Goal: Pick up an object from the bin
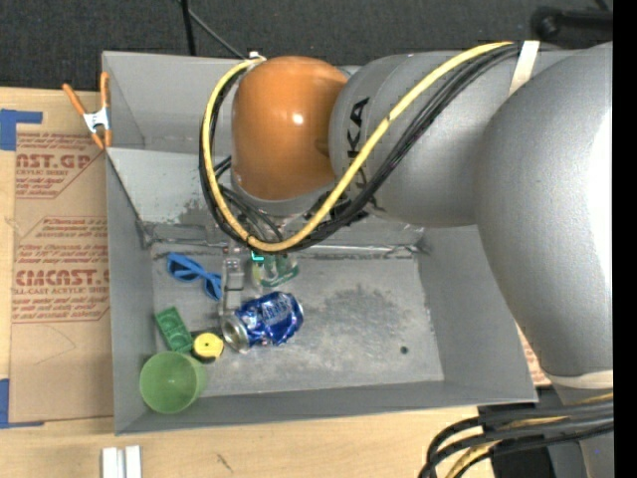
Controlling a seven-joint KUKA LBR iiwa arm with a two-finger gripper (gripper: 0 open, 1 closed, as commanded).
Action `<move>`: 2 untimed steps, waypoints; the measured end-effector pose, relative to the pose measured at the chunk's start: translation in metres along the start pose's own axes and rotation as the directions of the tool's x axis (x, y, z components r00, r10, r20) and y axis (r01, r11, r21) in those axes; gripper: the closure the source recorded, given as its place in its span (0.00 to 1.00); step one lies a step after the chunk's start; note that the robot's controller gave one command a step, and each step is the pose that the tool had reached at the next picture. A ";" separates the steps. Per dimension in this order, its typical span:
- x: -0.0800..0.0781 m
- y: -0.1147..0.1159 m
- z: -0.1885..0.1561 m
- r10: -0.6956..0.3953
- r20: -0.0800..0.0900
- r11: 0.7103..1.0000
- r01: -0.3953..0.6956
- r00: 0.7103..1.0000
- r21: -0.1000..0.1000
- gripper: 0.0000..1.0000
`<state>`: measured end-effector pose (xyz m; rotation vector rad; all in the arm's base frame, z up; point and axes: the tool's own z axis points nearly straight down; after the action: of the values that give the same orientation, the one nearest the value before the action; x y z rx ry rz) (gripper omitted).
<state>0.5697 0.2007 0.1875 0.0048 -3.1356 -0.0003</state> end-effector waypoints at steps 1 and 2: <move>0.042 -0.060 0.122 0.062 -0.001 0.998 -0.062 0.998 0.003 0.00; 0.051 -0.090 0.087 0.135 0.006 0.991 -0.135 0.991 0.000 0.00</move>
Offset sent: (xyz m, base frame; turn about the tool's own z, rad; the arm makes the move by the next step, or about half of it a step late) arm -0.0394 -0.0586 -0.1175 0.0607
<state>0.5188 0.1103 0.1007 -0.2082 -3.1348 0.0005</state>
